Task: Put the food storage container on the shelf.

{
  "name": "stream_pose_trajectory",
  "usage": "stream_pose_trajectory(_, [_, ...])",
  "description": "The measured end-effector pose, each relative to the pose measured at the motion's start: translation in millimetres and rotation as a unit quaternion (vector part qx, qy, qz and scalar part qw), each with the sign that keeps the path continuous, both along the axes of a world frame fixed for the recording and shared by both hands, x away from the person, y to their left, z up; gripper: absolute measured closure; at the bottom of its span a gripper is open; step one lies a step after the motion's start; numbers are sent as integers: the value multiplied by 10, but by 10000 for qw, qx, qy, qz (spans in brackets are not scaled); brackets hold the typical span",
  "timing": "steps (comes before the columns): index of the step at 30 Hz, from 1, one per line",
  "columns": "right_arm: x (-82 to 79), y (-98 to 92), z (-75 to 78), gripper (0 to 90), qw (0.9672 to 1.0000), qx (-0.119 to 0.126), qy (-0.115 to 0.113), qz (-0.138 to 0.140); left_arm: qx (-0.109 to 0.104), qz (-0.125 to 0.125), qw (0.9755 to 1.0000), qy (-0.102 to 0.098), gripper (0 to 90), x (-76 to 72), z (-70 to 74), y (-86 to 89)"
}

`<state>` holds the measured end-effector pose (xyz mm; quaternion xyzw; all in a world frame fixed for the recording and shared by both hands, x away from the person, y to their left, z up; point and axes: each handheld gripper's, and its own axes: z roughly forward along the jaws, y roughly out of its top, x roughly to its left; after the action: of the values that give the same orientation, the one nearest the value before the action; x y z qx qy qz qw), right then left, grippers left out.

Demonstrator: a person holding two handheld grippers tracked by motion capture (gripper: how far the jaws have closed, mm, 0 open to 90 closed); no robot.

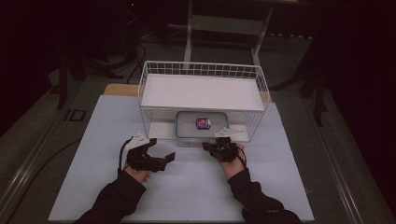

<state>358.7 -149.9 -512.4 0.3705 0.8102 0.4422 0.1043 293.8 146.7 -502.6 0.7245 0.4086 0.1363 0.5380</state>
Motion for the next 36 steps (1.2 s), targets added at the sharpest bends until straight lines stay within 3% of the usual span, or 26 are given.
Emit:
stream_pose_trajectory(22, [502, 140, -18, 899, 9987, 176, -41, -477, 87, 2, 9999, -123, 5, -5, -19, 2])
stream_pose_trajectory(24, [540, 141, -19, 899, 9985, 254, 52, -480, 69, 12, 9999, -132, 5, -2, -16, 5])
stream_pose_trajectory(29, [497, 199, 6, 896, 9992, 107, -38, -371, 79, -39, 9999, -123, 5, -12, -8, -2])
stream_pose_trajectory(33, [362, 191, 34, 836, 9998, 142, 13, -165, 134, -105, 9997, -170, 5, -33, 15, -11])
stream_pose_trajectory(36, [231, 172, 58, 765, 9999, 124, -97, -33, 124, -143, 9996, -196, 5, -44, 31, -11])
